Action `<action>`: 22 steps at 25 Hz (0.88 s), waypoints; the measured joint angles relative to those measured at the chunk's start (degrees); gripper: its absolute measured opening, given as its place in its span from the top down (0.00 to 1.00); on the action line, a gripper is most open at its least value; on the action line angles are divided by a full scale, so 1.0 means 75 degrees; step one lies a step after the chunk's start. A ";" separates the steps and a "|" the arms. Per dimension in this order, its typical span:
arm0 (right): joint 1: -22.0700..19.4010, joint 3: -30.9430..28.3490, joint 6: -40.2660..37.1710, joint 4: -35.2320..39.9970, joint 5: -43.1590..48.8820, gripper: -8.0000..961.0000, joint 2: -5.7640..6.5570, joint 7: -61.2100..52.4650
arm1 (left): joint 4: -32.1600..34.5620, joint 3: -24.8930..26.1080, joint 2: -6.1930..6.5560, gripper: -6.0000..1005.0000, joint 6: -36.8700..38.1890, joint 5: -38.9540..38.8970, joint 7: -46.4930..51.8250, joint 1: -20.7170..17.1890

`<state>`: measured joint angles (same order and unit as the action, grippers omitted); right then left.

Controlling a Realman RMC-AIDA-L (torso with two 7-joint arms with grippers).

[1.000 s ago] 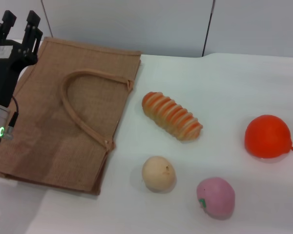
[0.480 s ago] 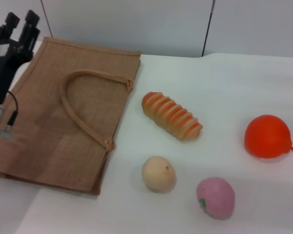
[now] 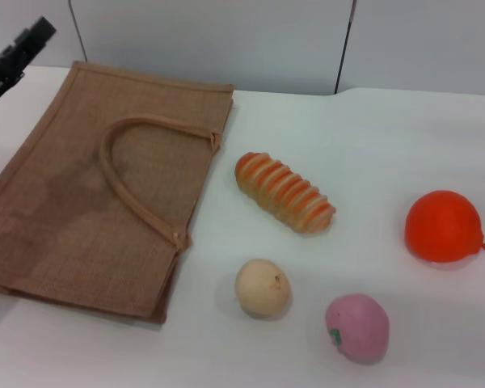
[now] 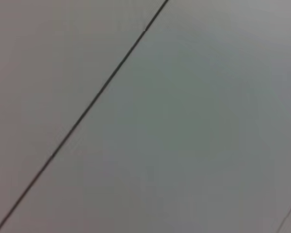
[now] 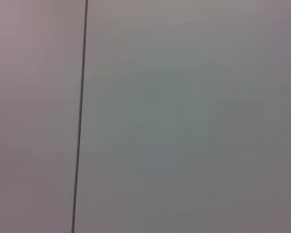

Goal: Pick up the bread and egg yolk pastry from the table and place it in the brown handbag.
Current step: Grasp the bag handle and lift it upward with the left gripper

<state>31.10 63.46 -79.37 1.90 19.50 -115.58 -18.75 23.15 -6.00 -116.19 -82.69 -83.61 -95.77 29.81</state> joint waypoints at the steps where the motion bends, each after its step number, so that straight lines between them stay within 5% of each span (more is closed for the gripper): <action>1: 0.0000 0.0000 0.0000 0.0000 0.0000 0.07 0.0000 0.0000 | 0.0370 0.0001 0.0001 0.43 0.0115 0.0386 0.0521 0.0051; 11: -0.0013 -0.0001 0.0066 0.0040 0.0001 0.07 0.0016 -0.0011 | 0.2801 0.0004 0.0227 0.43 0.0890 0.4953 0.4408 0.1248; 17: -0.0005 -0.0001 0.0083 0.0050 0.0001 0.07 0.0013 -0.0015 | 0.2934 0.0003 0.0236 0.43 0.1612 0.7012 0.4912 0.2080; 22: -0.0001 0.0000 0.0083 0.0061 0.0002 0.07 0.0012 -0.0018 | 0.2699 -0.0006 0.0055 0.43 0.2530 0.8394 0.5105 0.2645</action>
<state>31.09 63.45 -78.74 2.36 19.51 -115.49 -18.89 43.39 -6.04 -115.78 -63.71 -20.65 -57.48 49.64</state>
